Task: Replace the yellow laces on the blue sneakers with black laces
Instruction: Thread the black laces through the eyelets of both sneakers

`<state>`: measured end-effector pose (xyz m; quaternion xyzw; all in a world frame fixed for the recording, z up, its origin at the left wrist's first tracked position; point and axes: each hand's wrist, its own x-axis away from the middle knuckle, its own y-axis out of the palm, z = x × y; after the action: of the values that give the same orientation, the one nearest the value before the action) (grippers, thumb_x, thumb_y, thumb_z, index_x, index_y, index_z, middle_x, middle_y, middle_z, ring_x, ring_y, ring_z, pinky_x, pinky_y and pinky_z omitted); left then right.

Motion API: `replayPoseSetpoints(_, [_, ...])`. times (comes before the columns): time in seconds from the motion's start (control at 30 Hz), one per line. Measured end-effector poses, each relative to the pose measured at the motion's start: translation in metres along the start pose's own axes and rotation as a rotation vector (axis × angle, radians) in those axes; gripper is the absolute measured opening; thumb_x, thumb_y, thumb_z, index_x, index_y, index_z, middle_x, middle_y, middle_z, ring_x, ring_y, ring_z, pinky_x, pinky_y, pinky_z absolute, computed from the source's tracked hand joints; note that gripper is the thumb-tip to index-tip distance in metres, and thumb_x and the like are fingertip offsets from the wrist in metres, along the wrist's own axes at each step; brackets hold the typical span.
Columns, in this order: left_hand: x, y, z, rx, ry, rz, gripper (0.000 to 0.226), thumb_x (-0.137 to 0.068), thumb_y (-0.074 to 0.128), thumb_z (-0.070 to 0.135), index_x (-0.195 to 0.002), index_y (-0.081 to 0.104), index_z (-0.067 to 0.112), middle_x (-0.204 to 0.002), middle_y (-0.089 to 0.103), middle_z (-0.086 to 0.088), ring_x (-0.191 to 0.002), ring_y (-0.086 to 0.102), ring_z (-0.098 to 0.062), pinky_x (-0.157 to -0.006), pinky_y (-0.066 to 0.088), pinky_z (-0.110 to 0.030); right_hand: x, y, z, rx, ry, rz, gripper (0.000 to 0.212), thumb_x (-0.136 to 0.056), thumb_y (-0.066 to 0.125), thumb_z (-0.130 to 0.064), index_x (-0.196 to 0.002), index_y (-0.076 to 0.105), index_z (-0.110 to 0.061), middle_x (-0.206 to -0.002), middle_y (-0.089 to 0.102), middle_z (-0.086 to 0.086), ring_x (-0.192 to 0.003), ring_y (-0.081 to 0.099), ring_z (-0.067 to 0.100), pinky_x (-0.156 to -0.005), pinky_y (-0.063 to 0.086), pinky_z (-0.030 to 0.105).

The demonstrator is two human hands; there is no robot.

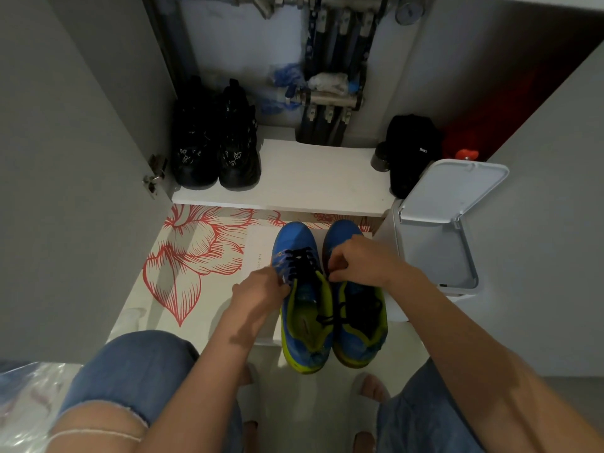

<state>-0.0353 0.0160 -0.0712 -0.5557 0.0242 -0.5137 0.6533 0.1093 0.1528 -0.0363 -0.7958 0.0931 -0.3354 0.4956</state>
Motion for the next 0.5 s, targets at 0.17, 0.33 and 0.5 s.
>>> replayPoseSetpoints(0.17, [0.007,-0.006,-0.002,-0.013,0.055,0.155,0.022,-0.086,0.060,0.026,-0.102,0.068,0.013,-0.108,0.062,-0.002,-0.106,0.056,-0.021,-0.096,0.041,-0.037,0.004,-0.005,-0.004,-0.047,-0.005,0.033,0.017,-0.083,0.067,-0.024,-0.095,0.074,-0.014,-0.095,0.070,0.000,-0.088,0.061,0.016,-0.077,0.050,0.033])
replayPoseSetpoints(0.33, [0.008,-0.010,-0.006,-0.015,0.029,0.169,0.019,-0.085,0.058,0.023,-0.097,0.070,0.014,-0.104,0.062,0.000,-0.104,0.056,-0.020,-0.096,0.042,-0.038,0.010,-0.013,0.001,-0.309,0.000,-0.004,0.005,-0.087,0.063,-0.020,-0.084,0.067,-0.021,-0.081,0.061,-0.011,-0.084,0.057,0.009,-0.076,0.047,0.026])
replayPoseSetpoints(0.5, [0.006,-0.015,-0.005,0.037,-0.054,0.116,0.018,-0.084,0.058,0.022,-0.096,0.069,0.015,-0.103,0.064,-0.003,-0.101,0.060,-0.023,-0.094,0.046,-0.041,0.008,-0.008,-0.002,-0.247,0.004,-0.101,0.008,-0.088,0.058,-0.022,-0.088,0.064,-0.016,-0.094,0.064,-0.001,-0.090,0.058,0.016,-0.083,0.048,0.033])
